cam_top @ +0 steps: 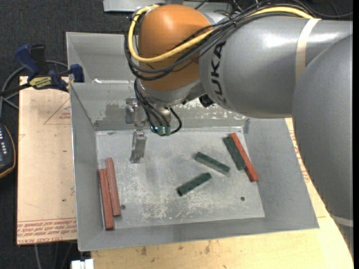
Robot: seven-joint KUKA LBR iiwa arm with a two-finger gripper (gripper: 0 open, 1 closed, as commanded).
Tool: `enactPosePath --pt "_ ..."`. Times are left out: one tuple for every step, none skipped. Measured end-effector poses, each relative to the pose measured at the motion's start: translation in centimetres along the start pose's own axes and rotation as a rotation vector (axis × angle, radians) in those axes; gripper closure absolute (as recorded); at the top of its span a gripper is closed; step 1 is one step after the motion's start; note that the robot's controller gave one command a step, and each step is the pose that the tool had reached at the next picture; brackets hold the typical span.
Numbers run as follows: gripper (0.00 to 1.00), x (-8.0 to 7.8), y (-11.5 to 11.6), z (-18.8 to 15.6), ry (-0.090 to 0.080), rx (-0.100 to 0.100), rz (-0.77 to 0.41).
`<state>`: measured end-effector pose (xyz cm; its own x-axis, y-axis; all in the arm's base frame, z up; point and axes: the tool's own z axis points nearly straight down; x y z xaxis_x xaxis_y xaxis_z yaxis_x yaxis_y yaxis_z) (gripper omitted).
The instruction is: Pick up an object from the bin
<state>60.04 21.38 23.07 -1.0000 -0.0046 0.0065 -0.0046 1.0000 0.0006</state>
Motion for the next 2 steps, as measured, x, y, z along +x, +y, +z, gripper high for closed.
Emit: enactPosePath --pt "0.00 -0.5 -4.7 14.3 0.000 0.002 0.188" --pt "0.00 0.5 -12.1 12.2 -0.008 0.001 0.335"
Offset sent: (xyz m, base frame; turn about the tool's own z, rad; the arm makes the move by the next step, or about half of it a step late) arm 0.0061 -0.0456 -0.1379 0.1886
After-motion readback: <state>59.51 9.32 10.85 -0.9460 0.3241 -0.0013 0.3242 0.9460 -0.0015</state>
